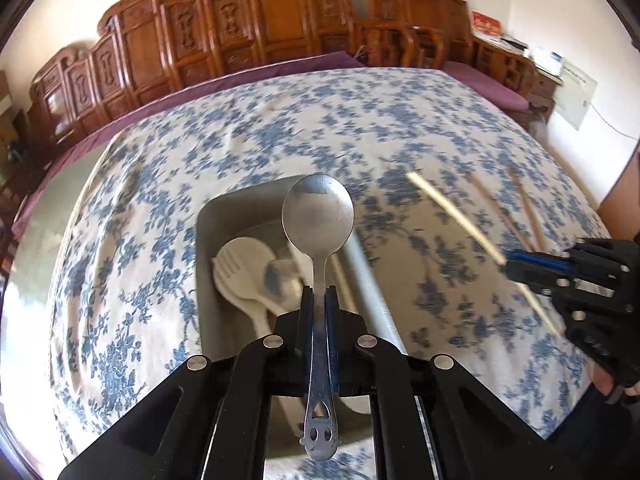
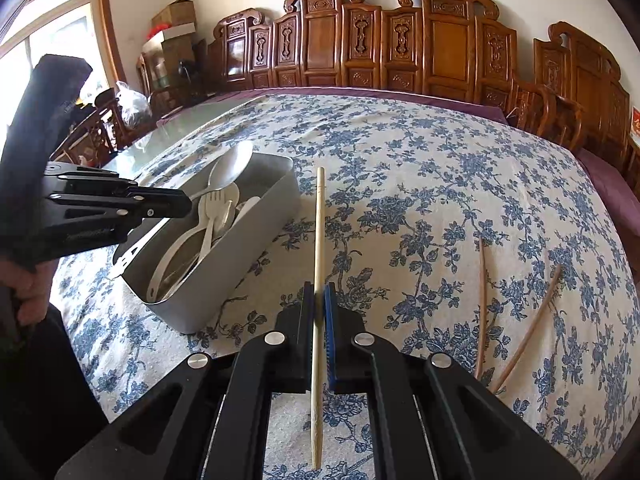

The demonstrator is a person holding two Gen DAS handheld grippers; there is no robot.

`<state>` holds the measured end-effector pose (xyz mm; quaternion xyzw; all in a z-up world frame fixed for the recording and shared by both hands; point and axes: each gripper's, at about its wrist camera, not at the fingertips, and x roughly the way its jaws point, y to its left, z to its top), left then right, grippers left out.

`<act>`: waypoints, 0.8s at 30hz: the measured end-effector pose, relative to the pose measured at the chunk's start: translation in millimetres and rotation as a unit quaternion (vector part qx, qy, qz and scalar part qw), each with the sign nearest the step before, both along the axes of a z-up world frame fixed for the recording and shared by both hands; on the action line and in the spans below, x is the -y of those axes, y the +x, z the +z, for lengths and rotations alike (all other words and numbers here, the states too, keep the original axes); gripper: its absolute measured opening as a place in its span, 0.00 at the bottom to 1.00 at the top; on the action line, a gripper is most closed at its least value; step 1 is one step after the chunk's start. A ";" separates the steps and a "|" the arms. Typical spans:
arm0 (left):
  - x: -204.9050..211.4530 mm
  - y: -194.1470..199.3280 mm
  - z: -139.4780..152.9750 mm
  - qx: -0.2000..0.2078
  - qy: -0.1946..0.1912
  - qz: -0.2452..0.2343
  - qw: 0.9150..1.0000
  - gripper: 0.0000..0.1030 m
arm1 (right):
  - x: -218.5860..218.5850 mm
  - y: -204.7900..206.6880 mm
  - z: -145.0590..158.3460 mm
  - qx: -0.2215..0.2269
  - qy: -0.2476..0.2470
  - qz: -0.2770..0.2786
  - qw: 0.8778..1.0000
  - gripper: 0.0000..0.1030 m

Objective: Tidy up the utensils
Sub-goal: 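Carry the metal spoon into the grey tray and open the left tool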

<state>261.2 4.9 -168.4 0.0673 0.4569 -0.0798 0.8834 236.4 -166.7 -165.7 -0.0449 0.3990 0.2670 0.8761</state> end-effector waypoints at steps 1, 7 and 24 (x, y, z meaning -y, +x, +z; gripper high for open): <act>-4.1 3.4 -3.5 -0.002 0.000 0.005 1.000 0.05 | 0.5 1.2 -1.2 -0.001 0.000 -0.001 1.000 0.06; -18.7 14.9 -21.0 -0.011 -0.002 0.021 1.000 0.05 | -1.0 0.1 2.5 -0.004 0.013 0.000 1.000 0.06; -28.5 23.4 -43.5 -0.028 -0.006 0.031 0.999 0.06 | -29.9 -19.9 9.1 -0.007 0.024 0.021 0.999 0.06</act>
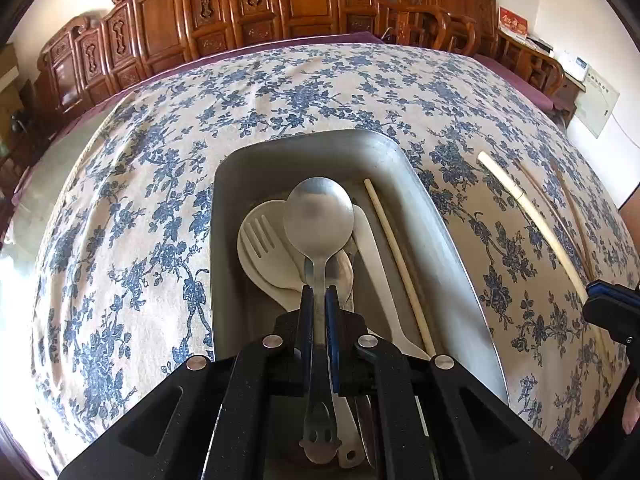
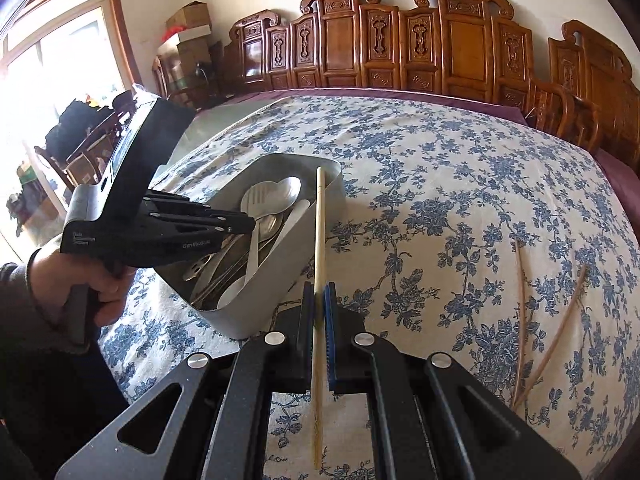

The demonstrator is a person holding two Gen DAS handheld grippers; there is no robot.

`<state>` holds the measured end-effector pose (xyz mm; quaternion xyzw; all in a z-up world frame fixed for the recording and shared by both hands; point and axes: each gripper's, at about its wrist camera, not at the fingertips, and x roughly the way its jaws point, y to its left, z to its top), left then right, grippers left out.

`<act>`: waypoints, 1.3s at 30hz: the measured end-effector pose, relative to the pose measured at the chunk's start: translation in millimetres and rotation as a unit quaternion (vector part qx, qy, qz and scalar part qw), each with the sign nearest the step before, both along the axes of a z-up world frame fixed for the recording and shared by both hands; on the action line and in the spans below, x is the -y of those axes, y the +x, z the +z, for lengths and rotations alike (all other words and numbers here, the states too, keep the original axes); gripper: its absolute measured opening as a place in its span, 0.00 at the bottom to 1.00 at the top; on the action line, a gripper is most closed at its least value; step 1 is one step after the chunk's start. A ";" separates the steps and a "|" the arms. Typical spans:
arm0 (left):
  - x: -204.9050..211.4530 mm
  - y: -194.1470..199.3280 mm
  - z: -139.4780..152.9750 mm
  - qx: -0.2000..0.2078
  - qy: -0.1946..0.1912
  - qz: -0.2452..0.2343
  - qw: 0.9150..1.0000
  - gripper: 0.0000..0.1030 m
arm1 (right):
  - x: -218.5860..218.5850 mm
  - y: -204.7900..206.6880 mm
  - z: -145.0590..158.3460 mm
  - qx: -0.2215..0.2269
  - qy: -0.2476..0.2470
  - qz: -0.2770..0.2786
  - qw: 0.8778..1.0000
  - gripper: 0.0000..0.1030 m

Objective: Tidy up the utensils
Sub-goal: 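Carry the metal spoon into the grey tray and open the left tool, then lower the light chopstick into the grey tray and open the right tool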

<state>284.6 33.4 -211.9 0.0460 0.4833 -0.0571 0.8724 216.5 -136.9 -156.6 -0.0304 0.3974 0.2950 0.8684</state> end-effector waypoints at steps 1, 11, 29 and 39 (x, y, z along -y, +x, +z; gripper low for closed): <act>-0.4 0.4 -0.1 -0.001 -0.002 0.001 1.000 0.06 | -0.3 0.7 -0.6 -0.002 -0.001 -0.002 1.000 0.06; -11.0 -8.1 18.0 0.020 -0.022 0.008 1.000 0.07 | -14.0 6.8 -2.6 -0.005 -0.004 -0.007 1.000 0.06; -47.3 -19.6 46.9 0.057 -0.043 0.023 0.997 0.06 | -65.9 34.8 10.5 -0.023 0.024 -0.013 0.999 0.06; -63.5 -20.9 55.1 0.068 -0.049 0.040 0.996 0.07 | -100.5 49.6 -7.6 -0.060 0.038 -0.019 0.997 0.06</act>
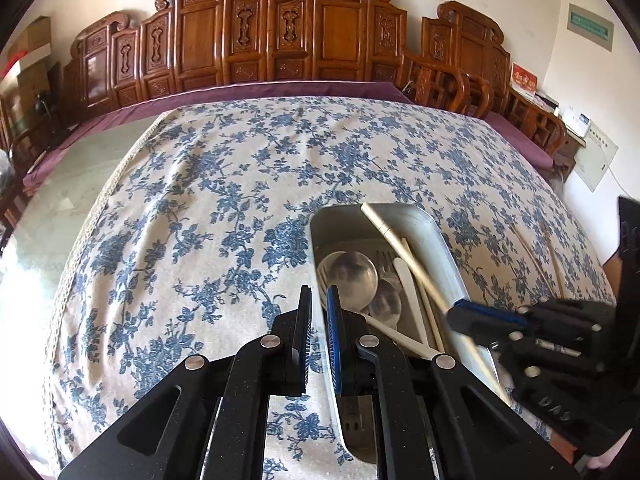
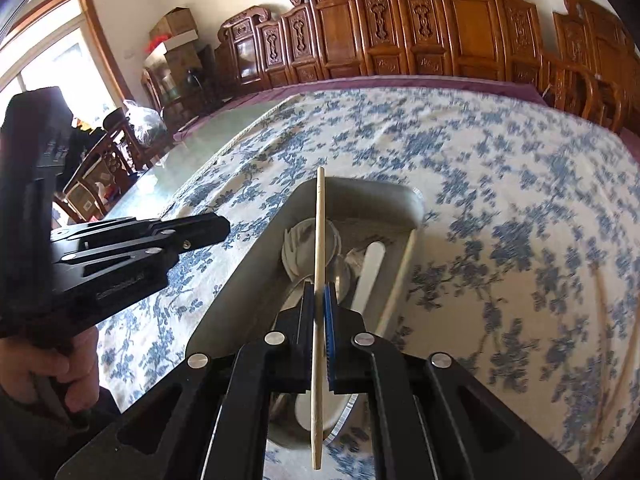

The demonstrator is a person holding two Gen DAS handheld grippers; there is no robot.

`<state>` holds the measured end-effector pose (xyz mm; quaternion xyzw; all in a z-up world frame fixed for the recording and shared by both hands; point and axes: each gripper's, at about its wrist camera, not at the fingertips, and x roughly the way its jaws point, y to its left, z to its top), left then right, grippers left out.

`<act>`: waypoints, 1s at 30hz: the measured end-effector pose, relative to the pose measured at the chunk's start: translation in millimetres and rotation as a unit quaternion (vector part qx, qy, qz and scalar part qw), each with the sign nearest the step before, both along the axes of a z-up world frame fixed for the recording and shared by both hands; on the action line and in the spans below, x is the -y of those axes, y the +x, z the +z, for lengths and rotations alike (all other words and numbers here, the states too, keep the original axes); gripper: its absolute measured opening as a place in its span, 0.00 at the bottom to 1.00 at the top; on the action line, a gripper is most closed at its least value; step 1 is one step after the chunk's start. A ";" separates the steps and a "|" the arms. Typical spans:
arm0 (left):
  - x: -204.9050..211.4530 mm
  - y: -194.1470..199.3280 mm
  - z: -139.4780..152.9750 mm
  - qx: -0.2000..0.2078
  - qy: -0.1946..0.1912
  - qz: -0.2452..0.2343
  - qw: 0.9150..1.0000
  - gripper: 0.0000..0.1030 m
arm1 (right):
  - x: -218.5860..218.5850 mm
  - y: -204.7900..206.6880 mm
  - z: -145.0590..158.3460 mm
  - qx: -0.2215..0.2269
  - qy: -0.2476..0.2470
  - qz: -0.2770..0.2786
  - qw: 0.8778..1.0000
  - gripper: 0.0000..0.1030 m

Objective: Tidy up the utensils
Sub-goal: 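Lower the light chopstick into the grey tray and open the right tool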

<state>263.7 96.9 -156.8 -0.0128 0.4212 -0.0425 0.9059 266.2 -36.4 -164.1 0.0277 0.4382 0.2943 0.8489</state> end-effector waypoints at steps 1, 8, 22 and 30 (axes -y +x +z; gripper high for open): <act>-1.9 0.0 0.6 0.001 -0.001 0.002 1.000 0.06 | -2.1 1.7 -2.5 -0.004 0.001 -0.001 1.000 0.06; -6.6 0.0 1.8 0.001 -0.003 0.007 1.000 0.07 | -9.8 10.5 -15.0 -0.024 0.002 -0.014 1.000 0.06; -6.1 -0.3 2.3 0.001 -0.003 0.006 1.000 0.07 | -0.4 20.2 -24.1 -0.030 -0.001 -0.074 0.997 0.06; -5.0 -0.7 2.5 0.001 -0.002 0.005 1.000 0.07 | 2.5 15.6 -24.1 -0.030 0.007 -0.112 0.993 0.06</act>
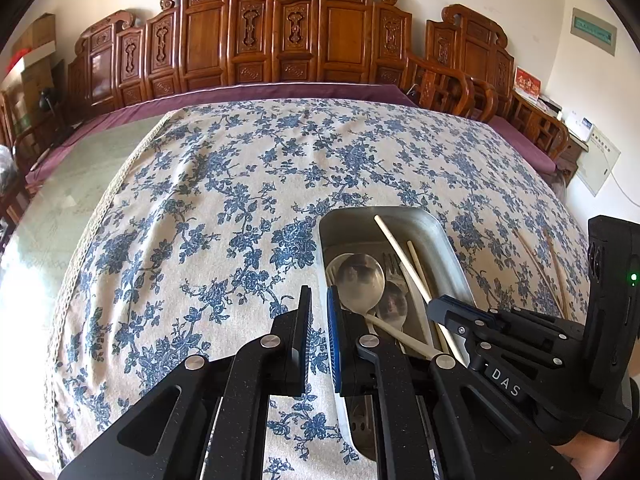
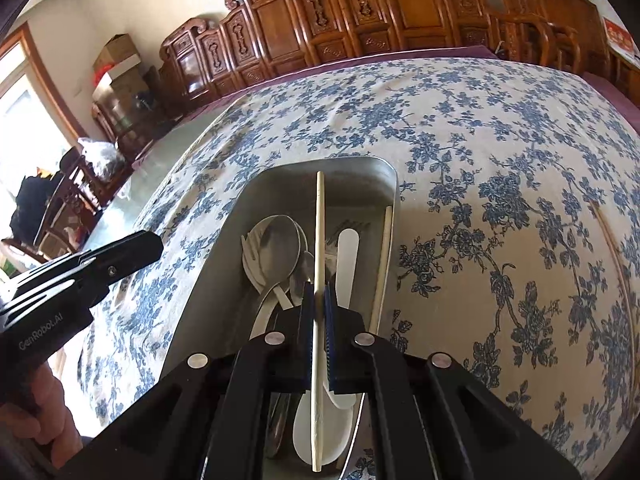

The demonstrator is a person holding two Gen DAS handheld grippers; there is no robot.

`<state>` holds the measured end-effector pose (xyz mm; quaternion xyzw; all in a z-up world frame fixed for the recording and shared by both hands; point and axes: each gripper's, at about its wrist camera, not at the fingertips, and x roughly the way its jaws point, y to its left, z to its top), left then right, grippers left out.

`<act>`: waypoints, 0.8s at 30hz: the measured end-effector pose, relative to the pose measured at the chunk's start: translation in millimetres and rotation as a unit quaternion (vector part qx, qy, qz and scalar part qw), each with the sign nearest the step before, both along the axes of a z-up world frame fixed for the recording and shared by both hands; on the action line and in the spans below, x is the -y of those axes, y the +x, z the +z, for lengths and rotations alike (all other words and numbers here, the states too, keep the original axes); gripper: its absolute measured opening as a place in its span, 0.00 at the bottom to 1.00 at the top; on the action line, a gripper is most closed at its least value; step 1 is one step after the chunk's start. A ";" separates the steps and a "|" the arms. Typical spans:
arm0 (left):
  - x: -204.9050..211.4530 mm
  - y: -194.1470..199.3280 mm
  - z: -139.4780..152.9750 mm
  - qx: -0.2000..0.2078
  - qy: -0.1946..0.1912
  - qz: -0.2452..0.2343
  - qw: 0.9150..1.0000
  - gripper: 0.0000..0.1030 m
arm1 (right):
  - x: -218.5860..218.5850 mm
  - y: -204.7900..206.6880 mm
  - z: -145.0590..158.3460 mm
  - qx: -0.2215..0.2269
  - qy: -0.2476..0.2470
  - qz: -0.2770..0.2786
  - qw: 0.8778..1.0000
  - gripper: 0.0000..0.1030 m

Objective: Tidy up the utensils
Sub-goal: 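Lower the light chopstick into the grey tray and open the right tool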

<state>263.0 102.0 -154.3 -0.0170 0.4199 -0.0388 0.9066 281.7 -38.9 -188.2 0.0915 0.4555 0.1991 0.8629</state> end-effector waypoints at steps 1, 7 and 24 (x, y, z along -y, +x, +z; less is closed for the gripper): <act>0.3 -0.1 0.3 0.000 0.000 0.000 1.000 0.07 | -0.1 0.7 0.1 0.000 0.001 -0.005 1.000 0.06; 0.6 -0.2 0.7 0.001 0.000 0.000 1.000 0.07 | -8.2 2.1 -0.7 -0.002 -0.012 -0.003 1.000 0.06; 10.6 -2.3 2.9 0.006 -0.005 -0.013 1.000 0.07 | 35.6 -13.3 38.8 0.070 -0.011 0.029 0.997 0.08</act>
